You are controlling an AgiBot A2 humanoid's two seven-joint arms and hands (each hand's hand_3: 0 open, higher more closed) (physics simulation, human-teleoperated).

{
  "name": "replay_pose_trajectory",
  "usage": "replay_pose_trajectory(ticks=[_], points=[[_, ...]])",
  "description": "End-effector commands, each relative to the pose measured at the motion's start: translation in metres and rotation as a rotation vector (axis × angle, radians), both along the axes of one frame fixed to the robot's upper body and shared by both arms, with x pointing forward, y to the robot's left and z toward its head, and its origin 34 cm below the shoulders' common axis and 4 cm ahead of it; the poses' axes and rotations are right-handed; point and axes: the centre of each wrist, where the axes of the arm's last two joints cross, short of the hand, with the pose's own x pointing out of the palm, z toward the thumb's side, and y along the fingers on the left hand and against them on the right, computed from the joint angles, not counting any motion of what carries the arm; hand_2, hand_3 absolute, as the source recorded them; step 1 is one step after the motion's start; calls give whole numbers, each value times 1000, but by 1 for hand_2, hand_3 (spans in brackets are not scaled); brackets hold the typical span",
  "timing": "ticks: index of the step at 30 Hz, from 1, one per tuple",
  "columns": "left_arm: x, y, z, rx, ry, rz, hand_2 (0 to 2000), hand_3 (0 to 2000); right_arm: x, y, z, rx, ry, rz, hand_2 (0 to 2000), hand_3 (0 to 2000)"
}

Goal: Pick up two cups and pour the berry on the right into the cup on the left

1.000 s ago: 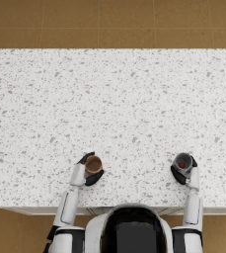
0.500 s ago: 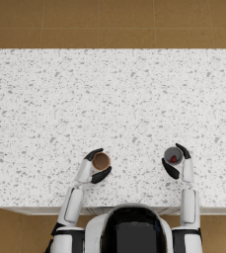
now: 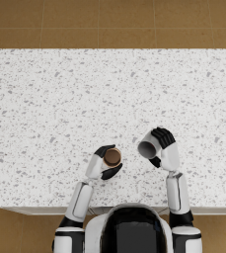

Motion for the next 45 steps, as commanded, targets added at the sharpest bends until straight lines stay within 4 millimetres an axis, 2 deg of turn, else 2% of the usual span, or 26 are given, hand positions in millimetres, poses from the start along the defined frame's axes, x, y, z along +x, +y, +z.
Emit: replay_pose_trajectory(ticks=[1,5,16,22,30,37,41,45], points=[[1,-7,5,-14,-17,-19,2000,1280,5,16,16,-3,-62,34,2000,1280],[2,-7,3,-15,-9,-15,2000,1280,8,21,20,-93,-102,-22,2000,1280],[6,-14,-3,-24,18,-26,2000,1280,-2,47,29,-354,-228,-127,2000,1280],[9,-18,-3,-35,20,-29,2000,1280,-5,51,37,-470,-301,-237,2000,1280],[14,-25,0,-53,13,-34,2000,1280,-15,64,34,-662,-383,-328,2000,1280],[14,-26,-1,-58,18,-34,2000,1280,-16,61,36,-810,-428,-482,2000,1280],[14,-25,-5,-54,36,-31,2000,1280,-16,66,36,-843,-444,-506,2000,1280],[15,-24,-1,-65,19,-21,2000,1280,-16,65,34,-855,-439,-516,2000,1280]])
